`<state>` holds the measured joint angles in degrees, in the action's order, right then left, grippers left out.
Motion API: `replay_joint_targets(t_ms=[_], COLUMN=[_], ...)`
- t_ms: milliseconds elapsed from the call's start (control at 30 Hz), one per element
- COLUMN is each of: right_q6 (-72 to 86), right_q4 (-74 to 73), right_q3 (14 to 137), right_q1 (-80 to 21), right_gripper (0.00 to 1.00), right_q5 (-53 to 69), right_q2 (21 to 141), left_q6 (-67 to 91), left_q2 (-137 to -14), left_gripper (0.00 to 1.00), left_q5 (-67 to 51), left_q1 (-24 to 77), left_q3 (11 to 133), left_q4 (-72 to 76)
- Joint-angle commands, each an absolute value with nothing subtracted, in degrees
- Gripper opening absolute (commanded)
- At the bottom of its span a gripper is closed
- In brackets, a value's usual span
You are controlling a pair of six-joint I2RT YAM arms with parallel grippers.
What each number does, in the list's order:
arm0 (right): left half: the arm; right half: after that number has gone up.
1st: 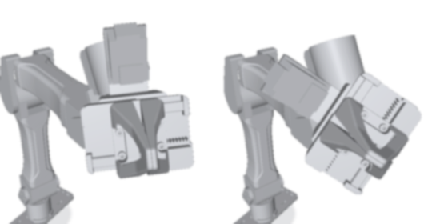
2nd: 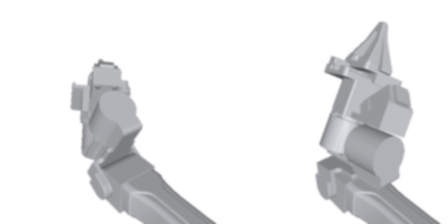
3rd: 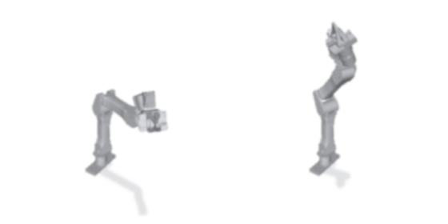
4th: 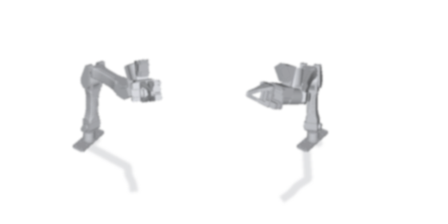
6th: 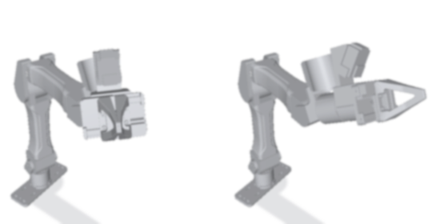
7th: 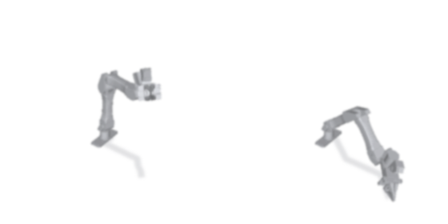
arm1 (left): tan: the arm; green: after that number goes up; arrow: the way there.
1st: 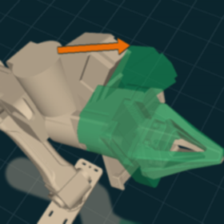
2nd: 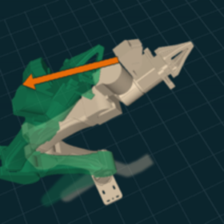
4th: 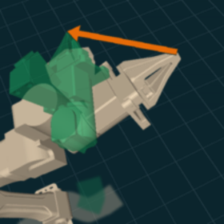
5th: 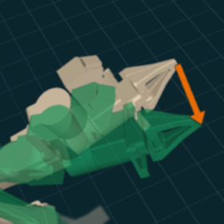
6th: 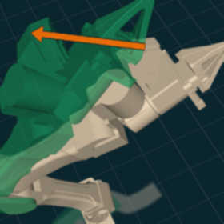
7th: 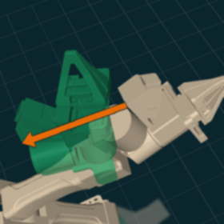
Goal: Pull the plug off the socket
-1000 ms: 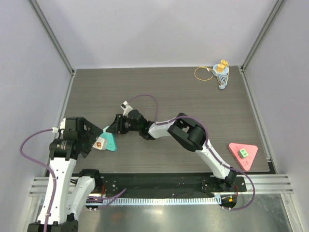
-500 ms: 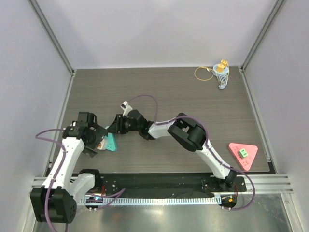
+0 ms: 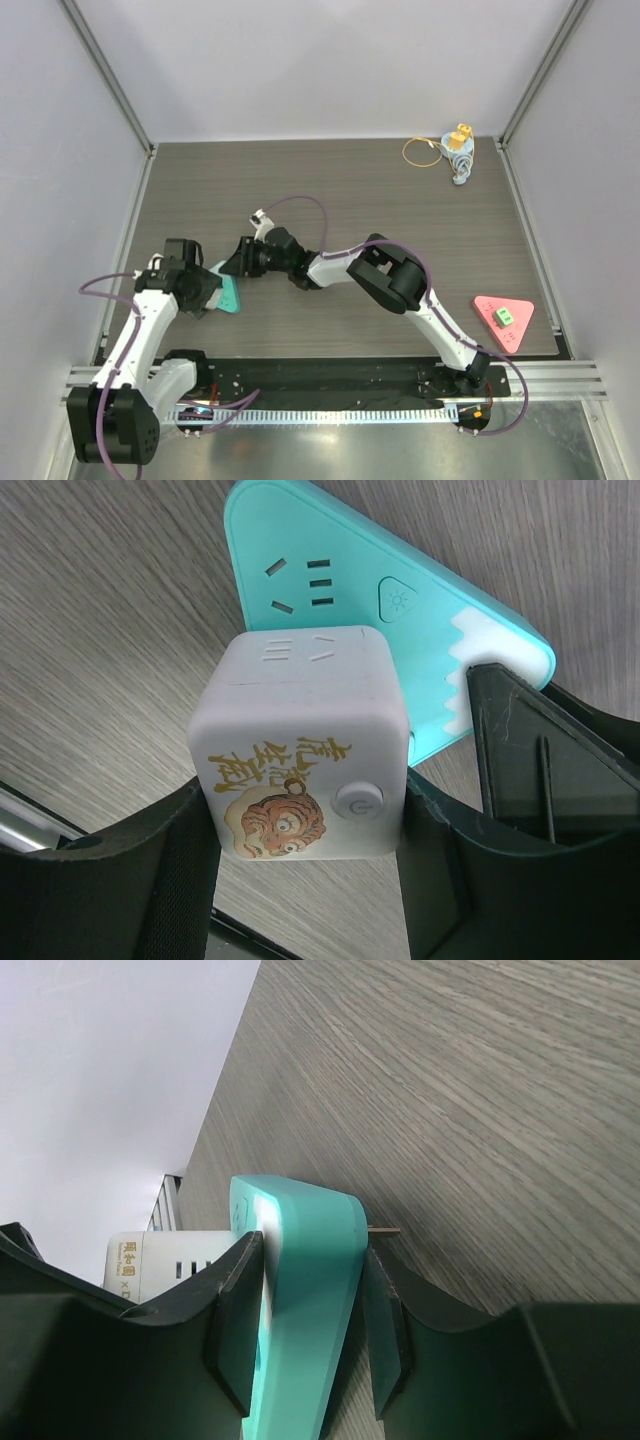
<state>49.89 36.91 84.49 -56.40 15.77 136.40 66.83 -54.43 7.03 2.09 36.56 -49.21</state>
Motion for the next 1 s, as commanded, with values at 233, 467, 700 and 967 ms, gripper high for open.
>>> replay_joint_targets(t_ms=[233,467,700,967], right_q6=[41.14,41.58,37.80,34.98], right_q4=[28.13,28.13,24.97,20.66], right_q3=[85.16,85.43,86.48,88.86], right_q1=[-56.51,-56.51,-56.95,-58.09], right_gripper=[0.01,0.01,0.01,0.01], right_q5=[11.08,11.16,8.97,3.88], right_q2=[137.28,137.20,137.02,138.16], left_q6=[65.12,62.76,60.82,64.35], left_q2=[-47.56,-43.78,-43.68,-45.35], left_gripper=[0.00,0.00,0.00,0.00], left_q5=[-9.80,4.28,5.12,-0.46], left_q1=[1.14,1.32,1.49,1.49], left_q3=[36.92,40.34,42.19,42.44], left_q4=[-42.90,-52.79,-57.75,-56.84])
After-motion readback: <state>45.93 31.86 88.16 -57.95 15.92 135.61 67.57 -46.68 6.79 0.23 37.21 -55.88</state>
